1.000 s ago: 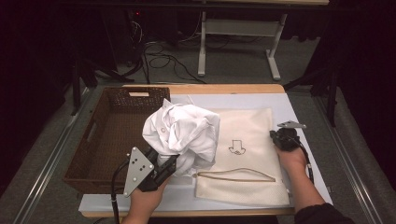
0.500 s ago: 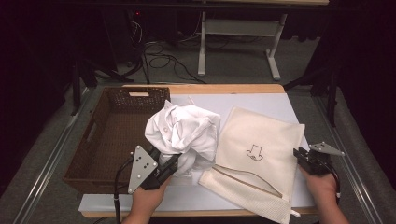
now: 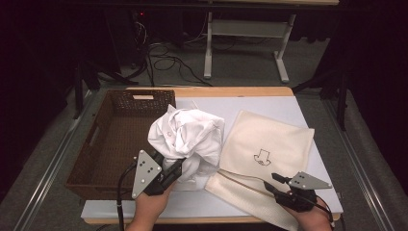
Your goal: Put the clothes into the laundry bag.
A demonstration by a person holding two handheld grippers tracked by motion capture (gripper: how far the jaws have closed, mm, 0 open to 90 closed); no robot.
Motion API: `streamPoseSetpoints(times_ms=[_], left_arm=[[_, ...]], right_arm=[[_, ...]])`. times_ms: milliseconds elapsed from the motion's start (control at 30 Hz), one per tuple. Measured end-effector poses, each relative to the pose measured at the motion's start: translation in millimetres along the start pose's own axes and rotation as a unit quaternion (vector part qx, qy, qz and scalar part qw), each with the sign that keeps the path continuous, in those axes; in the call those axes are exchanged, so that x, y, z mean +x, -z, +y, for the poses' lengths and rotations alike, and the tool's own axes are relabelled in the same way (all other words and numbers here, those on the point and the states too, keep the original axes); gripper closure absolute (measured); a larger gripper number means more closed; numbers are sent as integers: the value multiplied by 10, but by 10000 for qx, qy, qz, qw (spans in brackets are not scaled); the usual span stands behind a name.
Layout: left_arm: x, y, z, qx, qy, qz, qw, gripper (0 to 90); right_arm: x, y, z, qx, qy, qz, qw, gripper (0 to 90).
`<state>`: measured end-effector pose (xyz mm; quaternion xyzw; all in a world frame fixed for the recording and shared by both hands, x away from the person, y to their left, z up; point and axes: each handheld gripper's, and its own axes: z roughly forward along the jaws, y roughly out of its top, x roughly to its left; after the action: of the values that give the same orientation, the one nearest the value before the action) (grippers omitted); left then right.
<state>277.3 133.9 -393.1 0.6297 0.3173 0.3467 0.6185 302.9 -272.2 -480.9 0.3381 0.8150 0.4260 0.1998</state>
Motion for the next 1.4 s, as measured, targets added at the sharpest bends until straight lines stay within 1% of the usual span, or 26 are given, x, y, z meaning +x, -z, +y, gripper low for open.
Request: streamPoseSetpoints(times_ms=[33,67,167,200,233,267,367,467,567,700,767,800,833,867,967,1067,1133,1200,1233,1267,1300,1333,1367,1400], left_arm=[[-3,1,-1,5,0,-2,10000,641],[-5,3,-1,2,1,-2,10000,642],[-5,4,2,-15,-5,-4,10000,642],[-1,10,9,-14,-9,5,10000,642],[-1,10,9,-14,-9,5,10000,642],[10,17,16,-29,-11,19,10000,642],[32,30,27,-62,0,47,10000,642],[52,51,53,-107,15,72,9999,642],[51,75,78,-168,17,76,9998,642],[-33,72,96,-172,-64,-63,9998,642],[-55,63,92,-165,-63,-91,9998,642],[-117,35,68,-132,-68,-192,9997,642],[-117,35,68,-132,-68,-192,9997,642],[-182,2,39,-70,-132,-281,9995,642],[-303,-62,-17,59,-273,-431,9987,642],[-403,-119,-74,193,-331,-576,9976,642],[-456,-149,-112,249,-374,-609,9971,641],[-523,-194,-176,324,-429,-630,9966,641],[-523,-194,-176,324,-429,-630,9966,641],[-565,-225,-230,356,-426,-630,9965,642],[-565,-225,-230,356,-426,-630,9965,642],[-596,-248,-274,376,-437,-613,9965,642],[-596,-248,-274,376,-437,-613,9965,642],[-618,-267,-313,386,-442,-576,9966,642]], right_arm=[[10,-27,-5,98,24,-2,9999,547],[6,-66,-14,169,64,47,9998,576],[-12,-118,-25,314,95,70,9994,729],[-13,-136,-22,337,101,72,9994,814],[-6,-146,-16,334,94,42,9994,848],[0,-163,1,330,162,28,9993,874],[39,-217,52,278,169,-26,9995,886],[75,-297,114,213,244,-88,9994,887],[113,-377,179,158,208,-97,9996,886],[146,-426,254,14,259,-176,9995,886],[146,-428,279,-53,224,-191,9996,886],[136,-424,295,-101,221,-190,9995,887],[136,-424,295,-101,221,-190,9995,887],[131,-420,304,-119,204,-201,9995,887],[120,-397,341,-233,159,-224,9994,887],[121,-383,362,-333,163,-230,9990,887],[114,-385,377,-414,175,-212,9988,887],[121,-379,385,-411,154,-225,9988,887],[121,-376,389,-438,157,-226,9987,887],[122,-366,395,-456,151,-233,9986,887],[122,-366,395,-456,151,-233,9986,887],[114,-356,402,-557,145,-213,9981,887],[114,-351,403,-579,132,-217,9980,887],[116,-338,403,-564,89,-241,9981,887]])
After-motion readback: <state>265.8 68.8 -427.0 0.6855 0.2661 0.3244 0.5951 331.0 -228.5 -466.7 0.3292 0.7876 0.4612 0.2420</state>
